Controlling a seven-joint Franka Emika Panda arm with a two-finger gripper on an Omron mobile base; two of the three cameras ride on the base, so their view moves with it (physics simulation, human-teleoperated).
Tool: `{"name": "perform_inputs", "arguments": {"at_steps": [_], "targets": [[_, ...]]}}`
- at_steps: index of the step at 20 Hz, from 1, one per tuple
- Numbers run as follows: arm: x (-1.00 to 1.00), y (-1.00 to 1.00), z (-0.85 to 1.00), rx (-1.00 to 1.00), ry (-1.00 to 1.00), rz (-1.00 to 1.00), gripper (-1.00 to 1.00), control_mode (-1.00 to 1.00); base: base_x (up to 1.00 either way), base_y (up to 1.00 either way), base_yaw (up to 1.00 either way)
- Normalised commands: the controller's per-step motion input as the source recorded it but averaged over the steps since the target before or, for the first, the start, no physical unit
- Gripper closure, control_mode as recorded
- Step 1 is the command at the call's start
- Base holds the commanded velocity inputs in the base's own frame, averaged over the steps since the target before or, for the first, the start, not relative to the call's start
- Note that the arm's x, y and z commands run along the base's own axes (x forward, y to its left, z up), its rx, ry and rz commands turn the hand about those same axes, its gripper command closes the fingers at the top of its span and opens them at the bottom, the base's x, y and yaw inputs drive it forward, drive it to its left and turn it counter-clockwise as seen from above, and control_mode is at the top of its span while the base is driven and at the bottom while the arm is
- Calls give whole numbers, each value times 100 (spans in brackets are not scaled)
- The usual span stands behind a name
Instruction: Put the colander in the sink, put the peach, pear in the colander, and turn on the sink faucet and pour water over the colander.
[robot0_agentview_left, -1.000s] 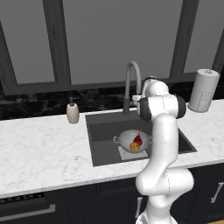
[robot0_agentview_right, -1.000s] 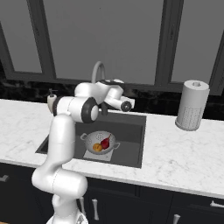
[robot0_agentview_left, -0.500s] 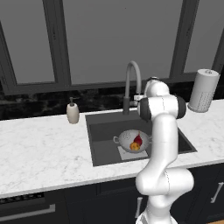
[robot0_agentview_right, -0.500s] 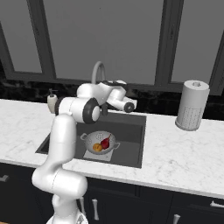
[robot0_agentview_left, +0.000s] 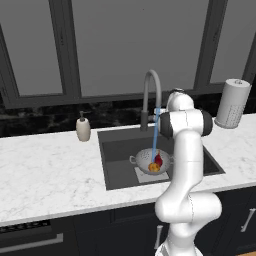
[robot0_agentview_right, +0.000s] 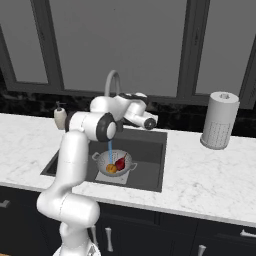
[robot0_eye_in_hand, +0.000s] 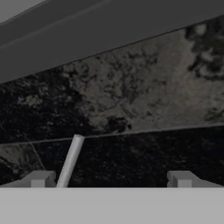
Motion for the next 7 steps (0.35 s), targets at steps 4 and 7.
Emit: {"name": "perform_inputs", "arguments": {"at_steps": [4, 7], "targets": [[-10, -65, 0, 3, 0, 0, -100, -100, 0, 0, 0], [-12, -42, -2, 2, 0, 0, -100, -100, 0, 0, 0]]}}
